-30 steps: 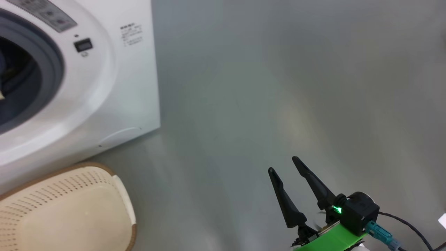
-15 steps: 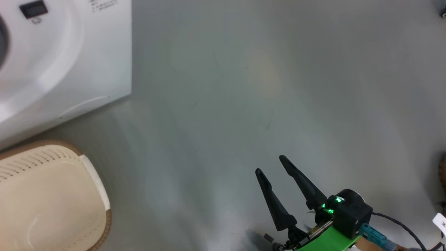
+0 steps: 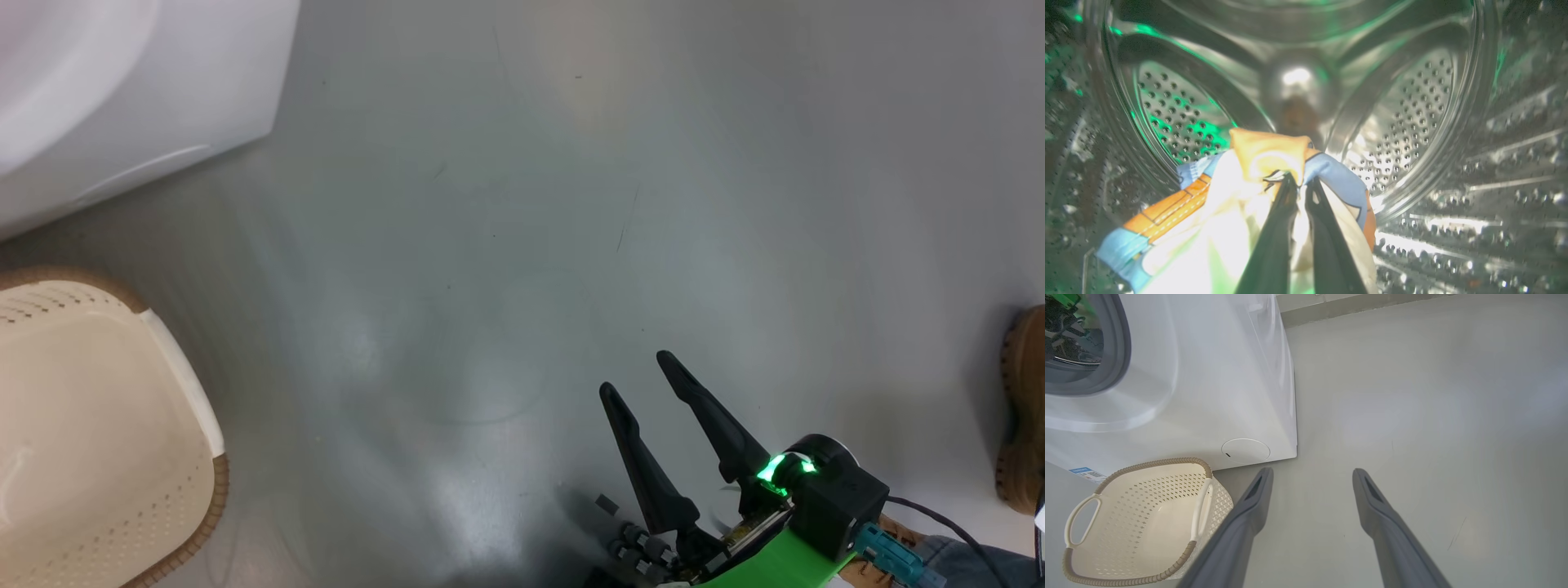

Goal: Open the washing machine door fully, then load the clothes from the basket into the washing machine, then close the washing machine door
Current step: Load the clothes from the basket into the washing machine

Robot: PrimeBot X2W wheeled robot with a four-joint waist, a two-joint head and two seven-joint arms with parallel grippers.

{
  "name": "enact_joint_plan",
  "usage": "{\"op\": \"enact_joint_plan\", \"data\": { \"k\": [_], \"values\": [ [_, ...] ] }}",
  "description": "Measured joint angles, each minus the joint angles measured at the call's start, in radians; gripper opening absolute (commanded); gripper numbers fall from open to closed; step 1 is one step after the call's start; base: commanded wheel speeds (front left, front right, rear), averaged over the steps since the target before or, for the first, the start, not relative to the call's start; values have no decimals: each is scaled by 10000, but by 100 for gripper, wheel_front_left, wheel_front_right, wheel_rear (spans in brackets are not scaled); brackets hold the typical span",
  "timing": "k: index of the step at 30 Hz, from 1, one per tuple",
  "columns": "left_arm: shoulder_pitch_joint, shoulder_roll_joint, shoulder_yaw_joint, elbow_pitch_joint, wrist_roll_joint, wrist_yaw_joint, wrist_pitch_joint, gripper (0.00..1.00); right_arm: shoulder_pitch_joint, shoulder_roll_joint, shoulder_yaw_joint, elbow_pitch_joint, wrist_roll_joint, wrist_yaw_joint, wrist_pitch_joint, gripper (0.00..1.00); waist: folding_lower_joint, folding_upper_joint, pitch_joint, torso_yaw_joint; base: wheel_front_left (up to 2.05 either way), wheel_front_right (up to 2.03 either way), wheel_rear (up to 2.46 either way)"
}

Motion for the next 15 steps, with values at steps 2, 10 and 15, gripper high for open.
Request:
{"op": "enact_joint_plan", "data": {
  "k": [2, 10, 15],
  "values": [
    [1, 29, -46, 205, 40, 0, 0, 0, 43, 4, 0, -2, 0, 0, 0, 100, 0, 0, 84, 18, 0, 0, 0],
    [-87, 449, -731, 1946, 755, 4, 0, 68, 61, 10, 4, 29, 100, 0, 0, 100, 0, 0, -226, -30, 0, 0, 0],
    [-530, 543, -1083, 3074, 1122, 232, 102, 100, 61, 12, 6, 119, 186, 0, 0, 100, 0, 0, -454, -69, 0, 0, 0]
  ]
}}
